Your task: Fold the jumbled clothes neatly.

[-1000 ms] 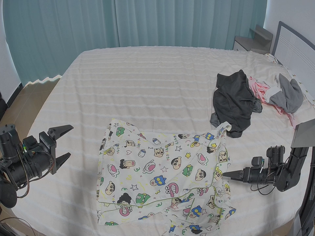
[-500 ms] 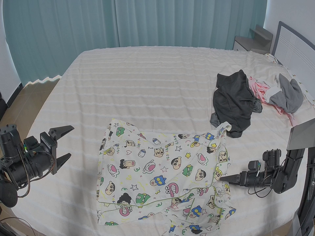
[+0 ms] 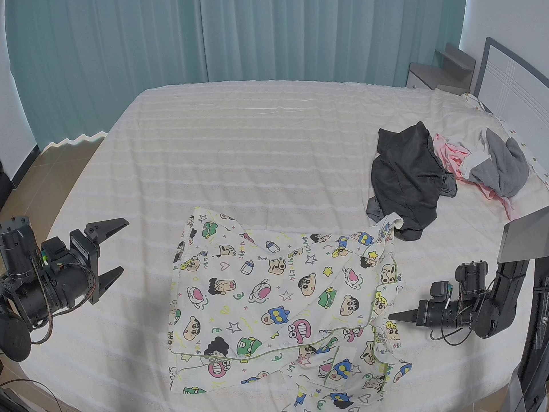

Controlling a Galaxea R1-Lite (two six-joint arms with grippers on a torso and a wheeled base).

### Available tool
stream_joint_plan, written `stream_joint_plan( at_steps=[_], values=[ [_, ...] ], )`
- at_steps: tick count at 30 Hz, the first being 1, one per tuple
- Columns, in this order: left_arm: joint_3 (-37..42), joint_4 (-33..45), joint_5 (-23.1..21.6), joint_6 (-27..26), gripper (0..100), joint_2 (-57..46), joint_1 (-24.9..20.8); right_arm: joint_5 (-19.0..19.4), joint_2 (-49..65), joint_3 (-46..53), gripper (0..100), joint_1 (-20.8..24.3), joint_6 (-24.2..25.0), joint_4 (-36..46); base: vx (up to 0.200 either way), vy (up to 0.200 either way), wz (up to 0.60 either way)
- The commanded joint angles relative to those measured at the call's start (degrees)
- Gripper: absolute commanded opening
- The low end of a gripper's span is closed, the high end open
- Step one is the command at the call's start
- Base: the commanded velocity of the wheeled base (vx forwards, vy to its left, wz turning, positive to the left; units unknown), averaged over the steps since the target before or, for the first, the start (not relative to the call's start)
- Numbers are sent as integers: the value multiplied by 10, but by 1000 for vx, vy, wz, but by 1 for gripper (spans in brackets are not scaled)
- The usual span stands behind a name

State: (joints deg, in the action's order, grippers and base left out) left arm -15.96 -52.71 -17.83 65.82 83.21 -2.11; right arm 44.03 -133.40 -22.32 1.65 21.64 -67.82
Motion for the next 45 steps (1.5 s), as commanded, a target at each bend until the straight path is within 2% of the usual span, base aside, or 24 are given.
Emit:
stream_joint_plan(
  at_steps=[1,10,14,18,24,29,41,45],
  values=[
    [0,0,0,0,100,2,0,0,0,3,0,-1,0,0,0,0,0],
    [0,0,0,0,100,2,0,-1,24,13,0,-33,-2,-7,0,0,0],
    [0,0,1,-2,100,3,0,-14,68,33,0,-70,-5,-10,0,0,0],
    [1,0,1,-3,100,2,0,-17,70,32,0,-93,-5,-10,0,0,0],
    [0,0,3,-3,100,3,2,-18,65,13,0,-158,-12,-9,0,0,0],
    [1,0,3,-5,100,3,2,-18,58,-2,0,-194,-20,-7,0,0,0],
    [3,-2,3,-8,100,11,2,-18,39,-35,0,-246,-20,1,0,0,0],
    [4,-2,3,-8,100,12,1,-18,41,-18,0,-222,-30,-1,0,0,0]
  ],
)
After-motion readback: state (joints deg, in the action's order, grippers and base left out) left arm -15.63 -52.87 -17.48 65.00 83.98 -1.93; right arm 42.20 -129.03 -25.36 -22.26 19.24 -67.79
